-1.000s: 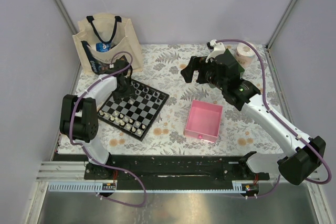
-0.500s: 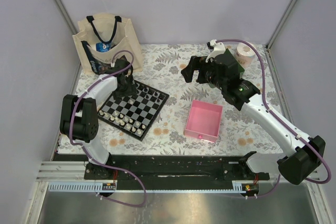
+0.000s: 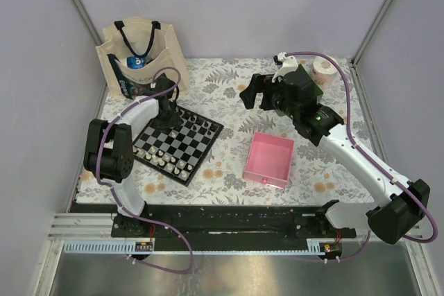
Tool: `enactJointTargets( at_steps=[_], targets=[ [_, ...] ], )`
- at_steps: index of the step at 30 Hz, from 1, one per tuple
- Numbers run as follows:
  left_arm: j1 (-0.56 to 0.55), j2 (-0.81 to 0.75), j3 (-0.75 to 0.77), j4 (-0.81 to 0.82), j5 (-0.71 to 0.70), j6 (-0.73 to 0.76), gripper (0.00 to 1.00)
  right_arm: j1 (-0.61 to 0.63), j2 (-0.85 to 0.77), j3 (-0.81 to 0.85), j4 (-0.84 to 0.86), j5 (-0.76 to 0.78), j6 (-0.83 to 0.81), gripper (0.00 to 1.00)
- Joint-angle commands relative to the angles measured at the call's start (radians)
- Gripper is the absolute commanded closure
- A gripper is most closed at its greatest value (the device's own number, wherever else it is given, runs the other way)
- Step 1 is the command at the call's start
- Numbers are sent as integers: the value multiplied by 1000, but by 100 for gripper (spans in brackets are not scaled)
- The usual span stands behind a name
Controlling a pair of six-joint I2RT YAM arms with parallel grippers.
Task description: Set up the chess pieces on the board
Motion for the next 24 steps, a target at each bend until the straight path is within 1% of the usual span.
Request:
enactJointTargets(
  at_steps=[1, 7, 24],
  targets=[
    [-2, 20, 32, 21, 12, -1, 51, -8, -6, 12, 13, 29, -14, 0],
    [-4, 18, 21, 24, 17, -3, 59, -7, -8, 10, 13, 29, -14, 1],
    [-18, -20, -46, 41, 15, 2, 60, -7, -6, 6, 18, 26, -10, 0]
  ],
)
